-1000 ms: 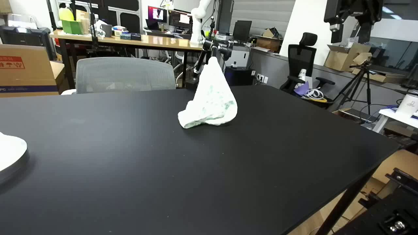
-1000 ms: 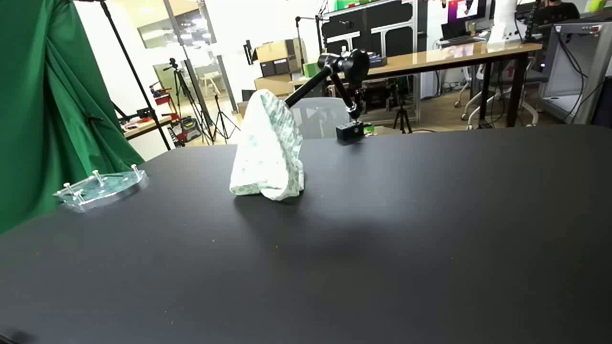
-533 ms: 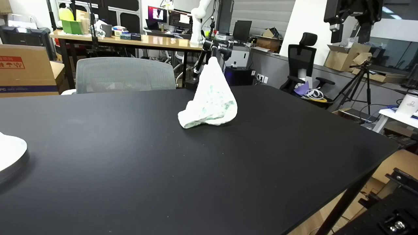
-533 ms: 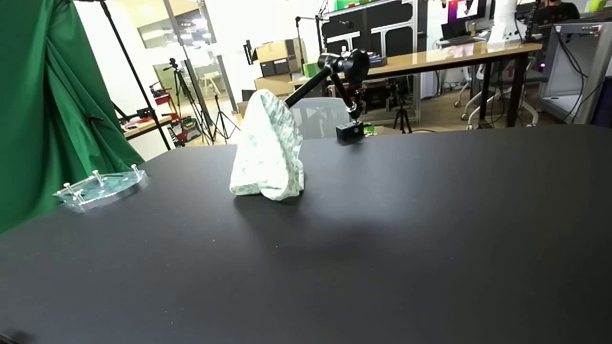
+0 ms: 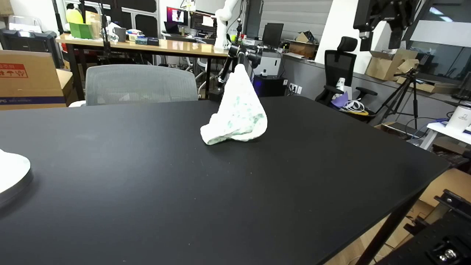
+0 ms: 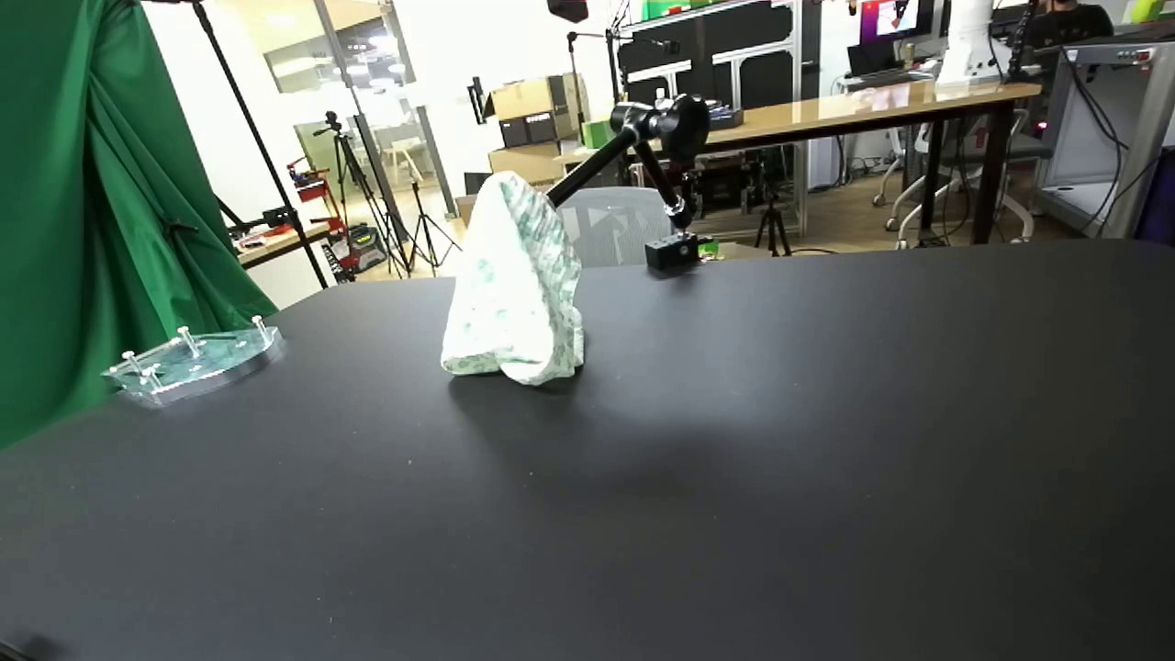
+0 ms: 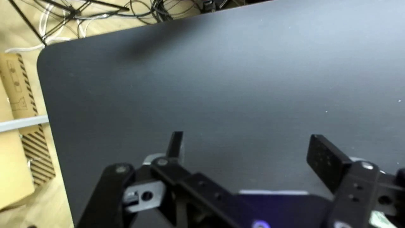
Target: Remove the white and green cloth from the black stand
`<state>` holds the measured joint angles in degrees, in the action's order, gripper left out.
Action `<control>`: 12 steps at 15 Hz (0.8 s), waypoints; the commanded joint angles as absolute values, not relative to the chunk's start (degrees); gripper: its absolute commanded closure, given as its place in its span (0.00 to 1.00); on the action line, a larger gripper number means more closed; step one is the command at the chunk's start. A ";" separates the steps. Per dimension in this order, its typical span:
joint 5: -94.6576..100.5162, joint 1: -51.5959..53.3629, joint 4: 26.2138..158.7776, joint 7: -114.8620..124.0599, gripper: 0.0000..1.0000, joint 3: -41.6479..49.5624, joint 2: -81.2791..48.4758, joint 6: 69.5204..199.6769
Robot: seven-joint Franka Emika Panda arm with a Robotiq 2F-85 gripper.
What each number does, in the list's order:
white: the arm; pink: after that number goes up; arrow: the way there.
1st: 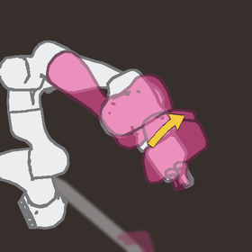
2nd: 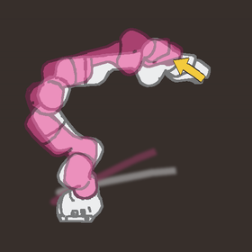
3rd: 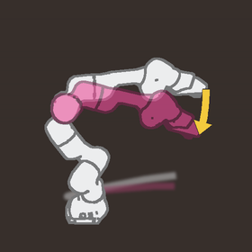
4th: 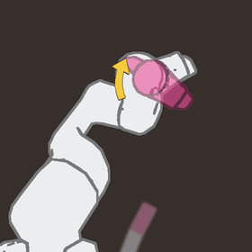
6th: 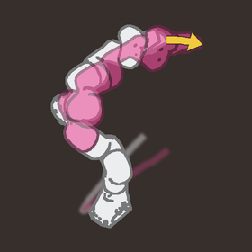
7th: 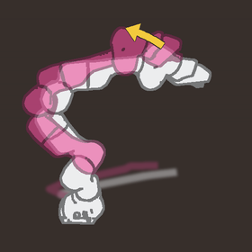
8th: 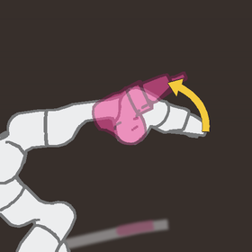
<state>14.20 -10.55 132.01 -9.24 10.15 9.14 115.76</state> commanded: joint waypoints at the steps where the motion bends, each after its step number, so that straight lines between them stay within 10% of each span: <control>1: 20.46 -8.43 136.50 -6.66 0.00 7.25 8.87 127.50; 12: 14.53 0.47 142.81 -16.79 0.00 -0.02 -0.46 155.21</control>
